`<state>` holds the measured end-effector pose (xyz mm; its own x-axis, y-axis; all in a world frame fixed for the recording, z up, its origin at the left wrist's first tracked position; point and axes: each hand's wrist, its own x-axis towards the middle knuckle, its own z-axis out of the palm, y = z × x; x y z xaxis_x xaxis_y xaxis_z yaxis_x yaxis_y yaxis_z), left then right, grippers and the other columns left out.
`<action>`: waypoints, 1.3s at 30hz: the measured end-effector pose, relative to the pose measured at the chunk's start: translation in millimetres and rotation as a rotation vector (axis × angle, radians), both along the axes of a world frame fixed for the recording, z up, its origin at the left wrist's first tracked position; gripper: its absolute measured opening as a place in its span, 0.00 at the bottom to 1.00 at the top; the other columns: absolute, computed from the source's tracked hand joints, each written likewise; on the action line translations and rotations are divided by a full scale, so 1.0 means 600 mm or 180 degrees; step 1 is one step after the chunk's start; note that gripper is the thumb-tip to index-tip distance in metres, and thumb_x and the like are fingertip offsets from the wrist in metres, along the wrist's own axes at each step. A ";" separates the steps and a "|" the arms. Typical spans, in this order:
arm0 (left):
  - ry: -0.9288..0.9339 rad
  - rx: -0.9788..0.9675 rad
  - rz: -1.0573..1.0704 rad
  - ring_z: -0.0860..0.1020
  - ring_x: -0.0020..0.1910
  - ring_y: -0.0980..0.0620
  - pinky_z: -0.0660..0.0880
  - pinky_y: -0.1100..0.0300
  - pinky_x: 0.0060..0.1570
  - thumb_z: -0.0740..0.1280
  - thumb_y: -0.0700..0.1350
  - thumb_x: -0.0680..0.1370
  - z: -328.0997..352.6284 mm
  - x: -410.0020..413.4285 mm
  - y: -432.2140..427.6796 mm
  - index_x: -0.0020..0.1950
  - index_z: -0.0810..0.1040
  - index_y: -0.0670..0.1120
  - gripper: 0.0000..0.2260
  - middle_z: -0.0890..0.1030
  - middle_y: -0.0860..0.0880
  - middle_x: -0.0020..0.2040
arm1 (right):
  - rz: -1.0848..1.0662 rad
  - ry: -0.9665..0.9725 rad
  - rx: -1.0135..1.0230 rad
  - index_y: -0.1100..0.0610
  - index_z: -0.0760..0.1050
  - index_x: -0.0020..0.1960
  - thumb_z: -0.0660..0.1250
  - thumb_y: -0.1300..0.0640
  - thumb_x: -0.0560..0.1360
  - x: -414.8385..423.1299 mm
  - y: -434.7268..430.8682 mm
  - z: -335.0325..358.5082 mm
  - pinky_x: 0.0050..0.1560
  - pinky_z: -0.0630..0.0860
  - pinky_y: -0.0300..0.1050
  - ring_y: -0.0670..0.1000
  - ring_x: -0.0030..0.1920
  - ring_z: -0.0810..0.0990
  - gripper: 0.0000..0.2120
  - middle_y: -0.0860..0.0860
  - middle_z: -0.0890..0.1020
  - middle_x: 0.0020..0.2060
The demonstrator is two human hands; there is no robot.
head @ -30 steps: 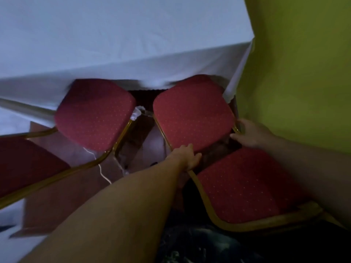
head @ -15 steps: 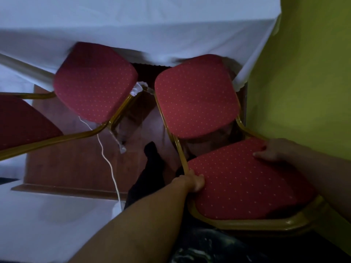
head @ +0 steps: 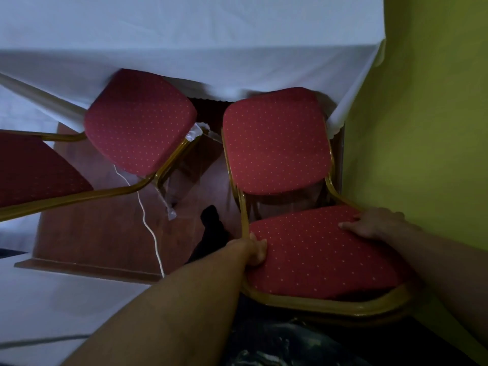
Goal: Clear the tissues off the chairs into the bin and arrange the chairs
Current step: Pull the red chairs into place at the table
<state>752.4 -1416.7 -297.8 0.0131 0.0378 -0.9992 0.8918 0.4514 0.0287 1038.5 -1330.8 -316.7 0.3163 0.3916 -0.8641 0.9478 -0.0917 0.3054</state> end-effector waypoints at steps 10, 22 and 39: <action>0.0161 0.0521 -0.0614 0.57 0.78 0.39 0.55 0.41 0.75 0.44 0.49 0.87 0.042 -0.083 0.065 0.82 0.45 0.46 0.23 0.54 0.41 0.81 | -0.0413 0.0076 0.0386 0.50 0.67 0.74 0.62 0.23 0.67 -0.093 -0.012 0.021 0.65 0.68 0.57 0.60 0.67 0.74 0.45 0.54 0.74 0.69; 0.0600 0.0991 -0.0238 0.72 0.69 0.41 0.68 0.49 0.67 0.50 0.58 0.83 0.028 -0.135 0.111 0.78 0.63 0.49 0.26 0.71 0.41 0.73 | -0.0671 0.0044 0.0772 0.58 0.72 0.68 0.67 0.28 0.69 -0.144 0.014 0.037 0.64 0.73 0.55 0.62 0.63 0.77 0.41 0.59 0.77 0.65; 0.0328 0.0871 -0.0714 0.78 0.61 0.44 0.73 0.50 0.63 0.54 0.56 0.82 0.050 -0.137 0.139 0.74 0.69 0.48 0.23 0.78 0.45 0.66 | -0.0575 0.0288 0.0784 0.58 0.74 0.66 0.66 0.41 0.76 -0.174 0.013 0.065 0.51 0.74 0.48 0.60 0.60 0.79 0.26 0.58 0.79 0.62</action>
